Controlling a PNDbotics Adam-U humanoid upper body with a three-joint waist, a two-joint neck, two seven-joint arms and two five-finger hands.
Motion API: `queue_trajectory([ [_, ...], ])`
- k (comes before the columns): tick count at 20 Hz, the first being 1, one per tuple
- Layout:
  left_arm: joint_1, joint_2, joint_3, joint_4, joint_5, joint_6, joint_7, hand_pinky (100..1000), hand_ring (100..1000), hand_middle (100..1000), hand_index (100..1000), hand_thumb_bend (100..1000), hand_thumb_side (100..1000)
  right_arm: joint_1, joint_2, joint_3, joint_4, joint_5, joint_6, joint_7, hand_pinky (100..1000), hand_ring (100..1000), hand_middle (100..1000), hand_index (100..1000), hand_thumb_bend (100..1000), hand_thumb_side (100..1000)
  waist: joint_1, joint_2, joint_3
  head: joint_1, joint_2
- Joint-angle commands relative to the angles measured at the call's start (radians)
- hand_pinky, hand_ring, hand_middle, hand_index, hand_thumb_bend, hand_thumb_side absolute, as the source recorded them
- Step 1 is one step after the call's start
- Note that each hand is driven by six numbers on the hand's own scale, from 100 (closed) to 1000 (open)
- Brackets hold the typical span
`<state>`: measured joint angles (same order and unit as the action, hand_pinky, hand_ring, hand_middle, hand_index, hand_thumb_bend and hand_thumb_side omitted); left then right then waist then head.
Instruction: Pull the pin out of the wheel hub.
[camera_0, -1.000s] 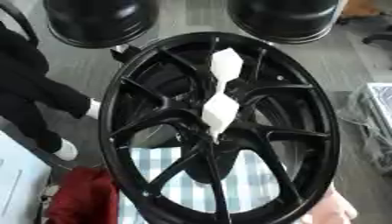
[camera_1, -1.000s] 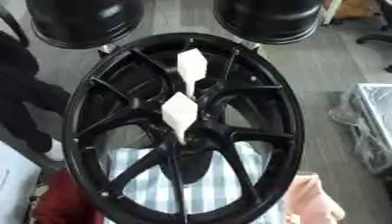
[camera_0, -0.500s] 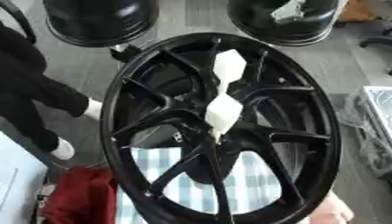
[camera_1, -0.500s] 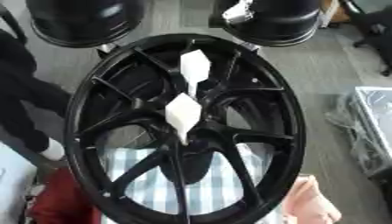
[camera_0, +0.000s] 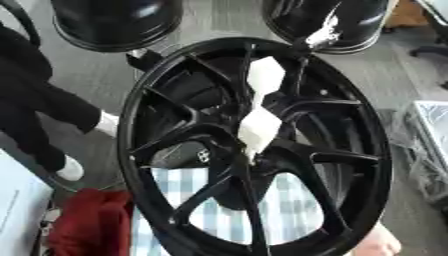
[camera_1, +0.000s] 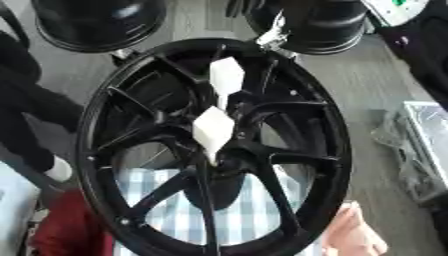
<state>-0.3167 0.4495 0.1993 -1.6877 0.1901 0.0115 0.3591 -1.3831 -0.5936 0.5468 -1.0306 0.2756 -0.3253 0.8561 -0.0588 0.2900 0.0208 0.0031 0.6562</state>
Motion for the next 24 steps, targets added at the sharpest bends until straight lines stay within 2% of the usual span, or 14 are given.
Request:
queue_trajectory([
  [1,-0.007,0.034,0.003,-0.009,-0.002,-0.001,-0.001,724,781,705,748,284,583,-0.032,-0.007,-0.027,0.034,0.031,-0.08,0.051,844,843,802,857,442,520,0.006,-0.018,0.0,-0.003,-0.001],
  [9,-0.009,0.032,0.004,-0.007,0.0,-0.001,-0.001,724,781,705,748,283,583,-0.029,0.005,-0.025,0.063,0.026,-0.107,0.051,837,838,797,857,497,495,0.007,-0.016,0.003,-0.01,0.003],
  [15,-0.01,0.029,0.003,-0.007,0.002,-0.001,-0.002,724,781,704,748,282,584,-0.021,0.007,-0.003,0.055,-0.019,-0.114,0.051,830,831,789,855,528,471,0.008,-0.011,0.006,-0.018,0.006],
  [20,-0.011,0.028,0.003,-0.006,0.003,-0.001,-0.003,724,781,704,747,282,585,-0.014,0.004,0.027,0.013,-0.092,-0.091,0.051,822,821,778,852,523,463,0.009,-0.009,0.008,-0.022,0.01],
  [24,-0.011,0.026,0.001,-0.006,0.003,0.0,-0.005,724,782,703,747,281,586,-0.012,0.0,0.055,-0.035,-0.152,-0.051,0.051,817,817,774,851,511,463,0.009,-0.009,0.01,-0.023,0.011],
])
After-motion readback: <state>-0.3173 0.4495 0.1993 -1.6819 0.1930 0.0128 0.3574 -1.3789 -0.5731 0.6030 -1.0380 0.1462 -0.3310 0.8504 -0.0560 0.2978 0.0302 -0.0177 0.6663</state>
